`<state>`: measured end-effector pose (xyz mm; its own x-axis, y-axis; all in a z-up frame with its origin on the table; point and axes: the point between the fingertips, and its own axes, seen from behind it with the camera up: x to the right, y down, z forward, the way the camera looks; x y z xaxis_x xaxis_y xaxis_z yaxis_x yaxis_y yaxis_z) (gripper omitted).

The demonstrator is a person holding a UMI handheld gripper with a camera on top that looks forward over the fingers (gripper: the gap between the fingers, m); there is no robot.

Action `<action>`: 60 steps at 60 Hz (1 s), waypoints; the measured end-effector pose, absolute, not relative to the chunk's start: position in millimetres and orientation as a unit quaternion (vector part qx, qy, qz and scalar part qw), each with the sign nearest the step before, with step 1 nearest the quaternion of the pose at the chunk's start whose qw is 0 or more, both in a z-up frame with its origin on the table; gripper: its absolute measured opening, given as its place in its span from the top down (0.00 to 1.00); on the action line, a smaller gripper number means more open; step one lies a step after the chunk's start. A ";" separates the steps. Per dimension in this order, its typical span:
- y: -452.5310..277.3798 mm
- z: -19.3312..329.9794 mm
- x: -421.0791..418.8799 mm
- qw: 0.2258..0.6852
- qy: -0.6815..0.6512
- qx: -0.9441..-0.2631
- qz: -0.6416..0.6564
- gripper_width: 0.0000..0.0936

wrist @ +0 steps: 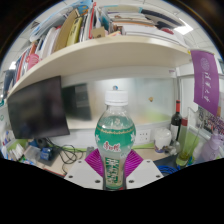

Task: Pour water

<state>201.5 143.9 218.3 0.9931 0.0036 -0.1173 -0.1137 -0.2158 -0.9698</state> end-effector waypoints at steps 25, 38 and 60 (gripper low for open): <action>163.0 80.5 246.0 0.599 0.000 -0.800 0.008 0.73; 162.3 81.5 249.5 0.609 0.012 -0.793 0.011 0.45; 55.9 88.4 238.3 0.560 0.049 -0.827 -0.024 0.15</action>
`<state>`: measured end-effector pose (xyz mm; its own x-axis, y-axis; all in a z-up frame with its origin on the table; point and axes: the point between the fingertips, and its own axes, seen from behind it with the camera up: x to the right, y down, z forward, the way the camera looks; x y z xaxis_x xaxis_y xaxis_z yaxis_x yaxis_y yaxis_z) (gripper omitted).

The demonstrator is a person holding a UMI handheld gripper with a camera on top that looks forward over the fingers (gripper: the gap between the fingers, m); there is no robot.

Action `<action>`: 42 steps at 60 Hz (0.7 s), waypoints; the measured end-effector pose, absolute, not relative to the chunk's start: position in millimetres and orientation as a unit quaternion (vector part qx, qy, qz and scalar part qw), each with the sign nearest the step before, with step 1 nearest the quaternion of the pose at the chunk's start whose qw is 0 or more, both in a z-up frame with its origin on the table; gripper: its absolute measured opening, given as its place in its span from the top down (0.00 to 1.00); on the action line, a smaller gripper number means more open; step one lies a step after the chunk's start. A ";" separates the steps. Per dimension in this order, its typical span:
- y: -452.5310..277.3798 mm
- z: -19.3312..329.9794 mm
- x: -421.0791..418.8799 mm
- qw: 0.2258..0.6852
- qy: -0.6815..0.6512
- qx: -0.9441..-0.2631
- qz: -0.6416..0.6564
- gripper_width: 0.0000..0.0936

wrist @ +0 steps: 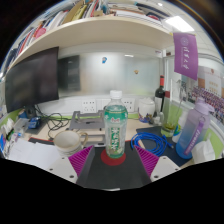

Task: Pour water

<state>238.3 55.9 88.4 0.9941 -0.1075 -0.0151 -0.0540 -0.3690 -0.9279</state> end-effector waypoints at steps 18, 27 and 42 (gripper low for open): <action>-53.3 188.3 104.6 0.547 0.067 -0.834 0.002 0.14; -80.2 222.6 43.4 0.559 0.049 -0.828 -0.001 0.13; -103.9 235.3 -24.1 0.563 0.034 -0.826 0.019 0.13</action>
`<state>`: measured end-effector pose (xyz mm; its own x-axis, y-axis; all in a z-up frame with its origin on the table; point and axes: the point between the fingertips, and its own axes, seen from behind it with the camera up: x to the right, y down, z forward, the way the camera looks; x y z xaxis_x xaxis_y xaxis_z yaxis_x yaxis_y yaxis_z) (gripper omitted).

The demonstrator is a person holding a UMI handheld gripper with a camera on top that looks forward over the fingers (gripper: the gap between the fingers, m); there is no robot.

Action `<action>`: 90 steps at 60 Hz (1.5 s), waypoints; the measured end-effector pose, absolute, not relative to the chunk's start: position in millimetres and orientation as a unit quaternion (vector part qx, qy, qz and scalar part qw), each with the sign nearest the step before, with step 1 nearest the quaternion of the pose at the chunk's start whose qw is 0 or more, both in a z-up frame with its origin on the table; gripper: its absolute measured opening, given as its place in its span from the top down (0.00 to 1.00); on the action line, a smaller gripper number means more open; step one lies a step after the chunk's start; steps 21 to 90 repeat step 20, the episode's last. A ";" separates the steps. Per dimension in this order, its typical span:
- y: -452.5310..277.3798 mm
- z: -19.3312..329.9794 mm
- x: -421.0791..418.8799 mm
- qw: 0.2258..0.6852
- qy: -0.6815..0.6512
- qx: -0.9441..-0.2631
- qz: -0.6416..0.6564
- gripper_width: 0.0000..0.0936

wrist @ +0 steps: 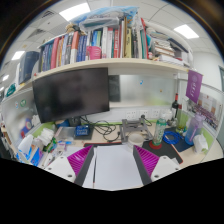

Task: Pour water

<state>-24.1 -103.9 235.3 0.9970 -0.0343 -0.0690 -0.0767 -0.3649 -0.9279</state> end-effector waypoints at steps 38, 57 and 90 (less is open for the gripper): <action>-112.4 242.2 -36.8 0.573 0.023 -0.819 0.002 0.13; -112.4 242.2 -36.8 0.573 0.023 -0.819 0.002 0.13; -112.4 242.2 -36.8 0.573 0.023 -0.819 0.002 0.13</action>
